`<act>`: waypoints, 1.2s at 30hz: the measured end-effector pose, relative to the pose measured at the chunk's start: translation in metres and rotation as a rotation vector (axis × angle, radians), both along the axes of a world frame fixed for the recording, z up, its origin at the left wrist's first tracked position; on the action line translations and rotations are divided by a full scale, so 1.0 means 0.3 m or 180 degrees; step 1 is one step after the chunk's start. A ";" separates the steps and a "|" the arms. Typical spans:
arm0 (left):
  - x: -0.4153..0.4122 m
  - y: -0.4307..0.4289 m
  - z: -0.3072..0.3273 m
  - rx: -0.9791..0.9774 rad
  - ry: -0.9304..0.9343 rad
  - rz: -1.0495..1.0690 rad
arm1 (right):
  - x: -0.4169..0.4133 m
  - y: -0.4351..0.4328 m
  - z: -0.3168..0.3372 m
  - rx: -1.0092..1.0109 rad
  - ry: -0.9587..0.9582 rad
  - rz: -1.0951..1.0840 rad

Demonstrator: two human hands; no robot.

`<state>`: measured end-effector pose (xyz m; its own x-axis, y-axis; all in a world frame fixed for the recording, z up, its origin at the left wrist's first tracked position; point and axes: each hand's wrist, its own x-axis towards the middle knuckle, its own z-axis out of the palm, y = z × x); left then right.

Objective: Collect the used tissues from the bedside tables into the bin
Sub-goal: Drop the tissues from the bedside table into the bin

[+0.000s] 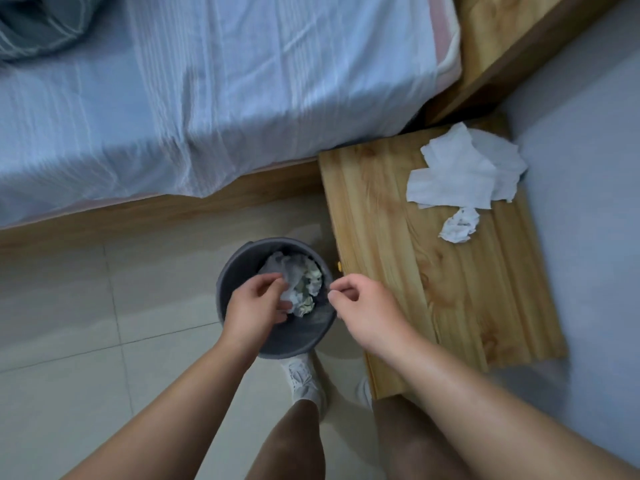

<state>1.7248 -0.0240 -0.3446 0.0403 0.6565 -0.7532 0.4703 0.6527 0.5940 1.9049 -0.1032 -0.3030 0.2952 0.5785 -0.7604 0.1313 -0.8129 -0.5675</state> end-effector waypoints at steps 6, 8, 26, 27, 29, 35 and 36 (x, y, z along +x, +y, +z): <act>0.360 0.091 0.132 0.0554 -0.0159 -0.0754 | 0.304 -0.041 0.117 0.0233 -0.0477 -0.0437; 0.482 0.112 0.163 0.0746 -0.0182 -0.1044 | 0.403 -0.070 0.137 0.0307 -0.0781 -0.0612; 0.915 0.131 0.067 0.2333 0.0947 -0.3701 | 0.560 -0.185 -0.048 0.0487 -0.2185 0.0953; 0.892 0.124 0.063 0.2298 0.0882 -0.3607 | 0.553 -0.201 -0.052 0.0451 -0.2174 0.0998; 0.847 0.103 0.055 0.2212 0.0743 -0.3375 | 0.539 -0.231 -0.054 0.0404 -0.2153 0.1053; 0.724 0.044 0.080 0.1461 0.0352 -0.2608 | 0.526 -0.283 -0.032 0.0190 -0.1791 0.0519; 0.700 0.032 0.093 0.1303 0.0246 -0.2478 | 0.524 -0.292 -0.027 0.0163 -0.1720 0.0345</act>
<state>1.9347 -0.0143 -0.3168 0.5472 0.6829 -0.4840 0.7412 -0.1267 0.6593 2.0622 -0.1907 -0.3111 0.5723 0.6596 -0.4873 0.4961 -0.7516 -0.4347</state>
